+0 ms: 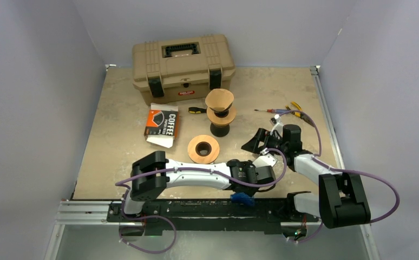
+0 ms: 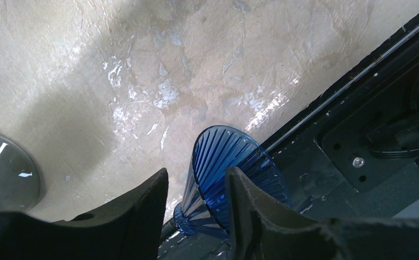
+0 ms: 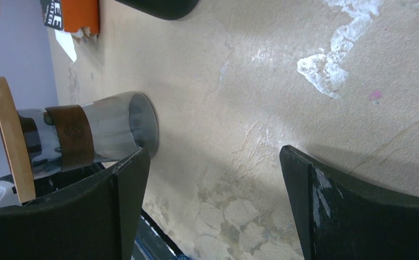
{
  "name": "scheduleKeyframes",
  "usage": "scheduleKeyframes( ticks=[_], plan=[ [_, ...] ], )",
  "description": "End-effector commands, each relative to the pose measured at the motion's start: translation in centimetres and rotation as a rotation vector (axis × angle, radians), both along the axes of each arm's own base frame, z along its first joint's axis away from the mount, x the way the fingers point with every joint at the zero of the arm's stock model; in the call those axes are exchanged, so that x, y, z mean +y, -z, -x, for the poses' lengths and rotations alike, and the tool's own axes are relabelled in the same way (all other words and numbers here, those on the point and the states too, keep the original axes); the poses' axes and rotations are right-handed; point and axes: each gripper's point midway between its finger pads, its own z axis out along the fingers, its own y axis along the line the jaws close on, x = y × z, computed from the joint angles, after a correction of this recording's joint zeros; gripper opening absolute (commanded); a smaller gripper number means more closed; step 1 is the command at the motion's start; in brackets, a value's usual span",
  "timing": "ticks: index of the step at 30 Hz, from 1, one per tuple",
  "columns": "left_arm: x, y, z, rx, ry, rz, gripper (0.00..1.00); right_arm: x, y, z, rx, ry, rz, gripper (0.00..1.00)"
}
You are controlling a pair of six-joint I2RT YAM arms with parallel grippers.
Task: Place the coffee filter in the dripper
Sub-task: Pick up the coffee dripper from the center of the board.
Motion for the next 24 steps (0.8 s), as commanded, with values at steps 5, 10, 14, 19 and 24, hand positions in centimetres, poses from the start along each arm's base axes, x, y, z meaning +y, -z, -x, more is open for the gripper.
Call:
scheduleKeyframes(
  ticks=[5,10,14,19,24],
  plan=[
    [0.8,-1.0,0.5,-0.021,0.075,-0.089,0.42,0.0,-0.7,-0.9,-0.048,-0.012,-0.003,0.93],
    [1.8,-0.8,0.7,-0.013,0.108,-0.174,0.39,0.0,-0.7,-0.8,-0.046,-0.011,-0.003,0.93],
    [2.9,-0.8,0.9,-0.02,0.115,-0.25,0.39,0.0,-0.7,-0.8,-0.046,-0.009,0.0,0.93],
    [4.1,-0.8,0.9,-0.032,0.099,-0.294,0.39,-0.1,-0.5,-0.8,-0.044,-0.003,0.002,0.93],
    [5.3,-0.5,0.9,-0.034,0.08,-0.337,0.32,-0.2,-0.5,-0.7,-0.044,0.0,0.004,0.93]
  ],
)
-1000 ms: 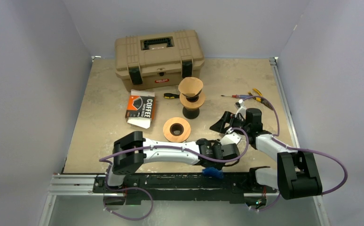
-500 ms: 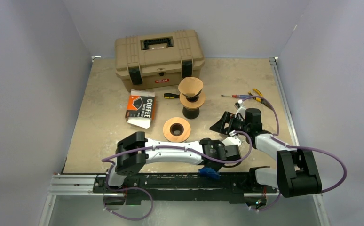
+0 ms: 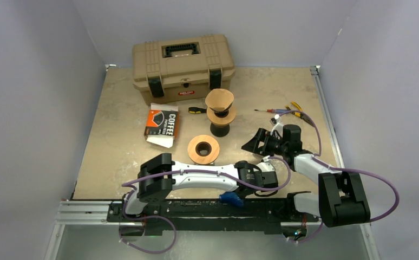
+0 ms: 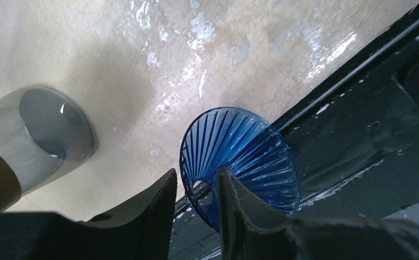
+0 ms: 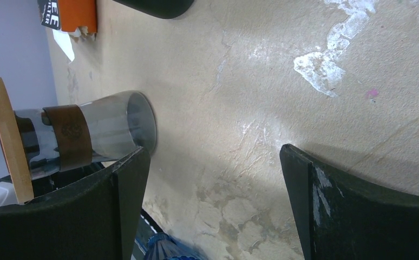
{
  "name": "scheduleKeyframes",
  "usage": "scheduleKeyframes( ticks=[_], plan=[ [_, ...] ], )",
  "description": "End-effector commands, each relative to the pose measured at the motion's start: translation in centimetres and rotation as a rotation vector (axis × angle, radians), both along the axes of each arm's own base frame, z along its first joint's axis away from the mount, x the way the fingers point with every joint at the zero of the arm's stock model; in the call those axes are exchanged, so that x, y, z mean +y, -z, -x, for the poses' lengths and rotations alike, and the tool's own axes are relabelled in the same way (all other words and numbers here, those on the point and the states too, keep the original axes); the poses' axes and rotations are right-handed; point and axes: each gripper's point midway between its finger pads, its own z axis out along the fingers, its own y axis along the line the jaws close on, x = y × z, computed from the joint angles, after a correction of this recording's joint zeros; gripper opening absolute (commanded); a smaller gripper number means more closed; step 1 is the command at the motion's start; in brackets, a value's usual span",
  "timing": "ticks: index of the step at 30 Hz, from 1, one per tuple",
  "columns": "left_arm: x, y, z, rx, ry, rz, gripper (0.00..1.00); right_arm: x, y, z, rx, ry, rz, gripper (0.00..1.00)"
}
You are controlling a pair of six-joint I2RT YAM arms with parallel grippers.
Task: Place the coffee filter in the dripper
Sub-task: Pick up the coffee dripper from the center of the board.
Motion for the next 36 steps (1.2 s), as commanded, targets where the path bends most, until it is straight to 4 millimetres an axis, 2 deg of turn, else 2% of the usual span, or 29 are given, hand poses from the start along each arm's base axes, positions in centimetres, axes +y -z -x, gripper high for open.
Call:
scheduleKeyframes(
  ticks=[1,11,18,26,36],
  plan=[
    [1.5,-0.7,-0.2,-0.032,-0.013,-0.053,0.3,-0.1,-0.8,-0.6,-0.053,-0.002,0.002,0.93],
    [3.5,-1.1,-1.0,-0.09,-0.044,-0.107,0.14,-0.1,-1.0,-0.8,-0.058,-0.002,0.002,0.93],
    [4.1,-1.3,-1.5,-0.125,-0.051,-0.115,0.01,-0.2,-0.9,-0.7,-0.055,0.0,0.007,0.93],
    [4.0,-1.3,-1.7,-0.14,-0.046,-0.093,0.0,-0.4,-1.2,-0.8,-0.064,0.002,0.019,0.93],
    [2.5,-4.4,-2.3,-0.161,-0.076,0.136,0.0,-0.4,-1.9,-0.6,-0.096,-0.021,0.028,0.93]
  ],
)
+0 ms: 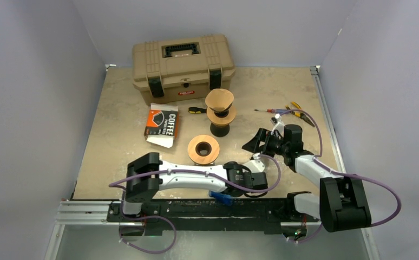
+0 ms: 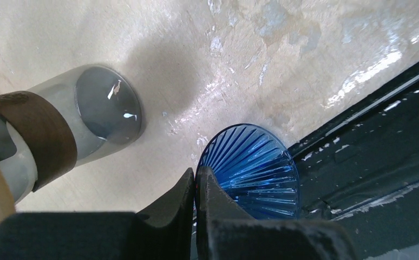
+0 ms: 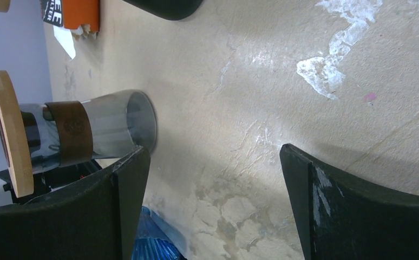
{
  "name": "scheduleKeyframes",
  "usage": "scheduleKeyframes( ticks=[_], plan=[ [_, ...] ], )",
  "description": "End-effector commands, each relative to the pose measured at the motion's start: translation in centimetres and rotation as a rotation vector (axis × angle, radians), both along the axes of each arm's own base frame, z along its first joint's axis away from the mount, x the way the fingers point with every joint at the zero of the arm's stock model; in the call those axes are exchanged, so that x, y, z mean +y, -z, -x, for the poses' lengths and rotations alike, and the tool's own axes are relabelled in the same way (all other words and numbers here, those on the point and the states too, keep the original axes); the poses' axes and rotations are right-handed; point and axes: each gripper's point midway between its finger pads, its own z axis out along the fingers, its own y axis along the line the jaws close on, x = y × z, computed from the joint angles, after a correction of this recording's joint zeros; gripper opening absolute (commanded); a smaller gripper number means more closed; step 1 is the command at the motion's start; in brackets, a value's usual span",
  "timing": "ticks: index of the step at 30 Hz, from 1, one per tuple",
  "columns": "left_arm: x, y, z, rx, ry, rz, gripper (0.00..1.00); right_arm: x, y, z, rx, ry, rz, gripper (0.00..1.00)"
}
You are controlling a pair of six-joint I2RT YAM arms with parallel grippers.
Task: Place the coffee filter in the dripper
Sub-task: Pick up the coffee dripper from the center of the board.
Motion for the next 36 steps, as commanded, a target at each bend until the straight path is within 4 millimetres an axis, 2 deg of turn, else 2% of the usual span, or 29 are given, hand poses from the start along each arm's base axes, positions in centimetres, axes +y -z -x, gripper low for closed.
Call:
scheduleKeyframes(
  ticks=[1,9,14,20,27,36],
  plan=[
    [-1.7,-4.0,-0.6,-0.031,-0.019,0.221,0.0,-0.1,-1.3,-0.6,-0.06,-0.018,0.01,0.93],
    [-1.0,-6.7,-2.7,-0.001,-0.098,0.485,0.0,-0.1,-2.6,-0.5,-0.106,-0.028,0.017,0.93],
    [-0.7,-10.1,-3.9,0.041,-0.116,0.747,0.0,-0.2,-3.7,-0.6,-0.14,-0.027,0.023,0.93],
    [-0.4,-14.0,-4.4,0.038,-0.106,0.957,0.0,-0.3,-4.3,-0.8,-0.16,-0.027,0.032,0.93],
    [-0.2,-17.0,-5.4,0.066,-0.104,1.107,0.0,-0.4,-4.5,-1.0,-0.167,-0.023,0.033,0.94],
    [1.7,-20.0,-8.7,0.052,-0.148,1.204,0.0,-0.4,-4.7,-1.1,-0.167,-0.023,0.034,0.94]
  ],
)
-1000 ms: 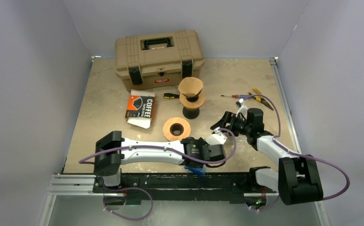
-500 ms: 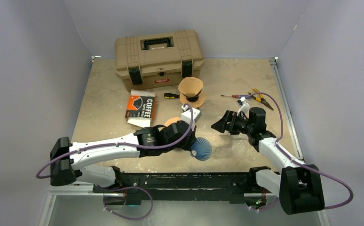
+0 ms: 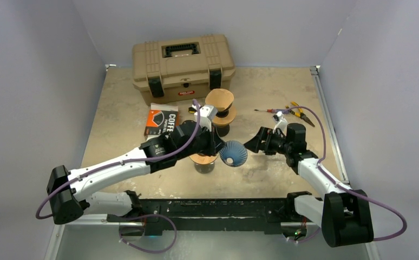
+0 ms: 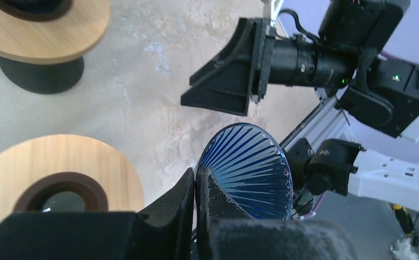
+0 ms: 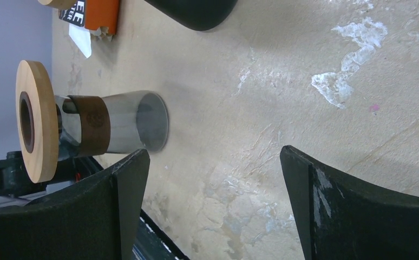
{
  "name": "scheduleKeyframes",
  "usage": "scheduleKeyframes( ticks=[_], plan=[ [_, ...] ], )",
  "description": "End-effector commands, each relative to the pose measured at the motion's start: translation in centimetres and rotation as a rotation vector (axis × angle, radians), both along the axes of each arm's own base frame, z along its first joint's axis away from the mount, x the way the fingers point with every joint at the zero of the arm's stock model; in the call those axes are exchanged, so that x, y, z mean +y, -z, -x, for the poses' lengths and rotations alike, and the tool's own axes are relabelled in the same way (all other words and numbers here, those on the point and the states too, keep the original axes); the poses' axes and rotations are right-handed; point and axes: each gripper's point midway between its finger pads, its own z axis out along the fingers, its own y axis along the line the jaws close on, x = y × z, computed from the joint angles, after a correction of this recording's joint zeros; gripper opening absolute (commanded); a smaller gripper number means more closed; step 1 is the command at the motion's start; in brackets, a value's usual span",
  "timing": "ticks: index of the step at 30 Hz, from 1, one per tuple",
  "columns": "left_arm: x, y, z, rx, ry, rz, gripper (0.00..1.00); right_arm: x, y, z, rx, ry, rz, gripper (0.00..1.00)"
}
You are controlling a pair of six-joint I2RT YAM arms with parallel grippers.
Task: Place the coffee filter in the dripper
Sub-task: Pick up the coffee dripper from the center of the board, then place the coffee dripper in the dripper holder.
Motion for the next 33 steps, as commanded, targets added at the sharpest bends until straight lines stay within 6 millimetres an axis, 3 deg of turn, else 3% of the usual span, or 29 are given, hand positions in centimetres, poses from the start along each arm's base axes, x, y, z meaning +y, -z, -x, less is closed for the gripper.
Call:
scheduleKeyframes(
  ticks=[1,10,17,22,26,33],
  plan=[
    [0.3,-4.9,-1.2,-0.04,-0.005,0.148,0.0,-0.2,-1.9,-1.3,-0.068,0.006,0.013,0.94],
    [5.1,-7.7,-4.3,-0.102,-0.119,0.155,0.0,-0.3,-1.8,-1.4,-0.069,0.01,0.016,0.99],
    [9.3,-7.9,-5.7,-0.123,-0.212,0.117,0.0,-0.3,-1.8,-1.5,-0.07,0.008,0.022,0.99],
    [11.4,-7.5,-5.6,-0.119,-0.252,0.096,0.0,-0.5,-1.8,-1.7,-0.071,0.015,0.028,0.99],
    [12.2,-6.6,-5.5,-0.101,-0.271,0.089,0.0,-0.4,-2.0,-1.6,-0.075,0.016,0.025,0.99],
    [11.8,-4.8,-5.3,-0.065,-0.259,0.108,0.0,-0.6,-2.0,-1.6,-0.075,0.02,0.035,0.99]
  ],
)
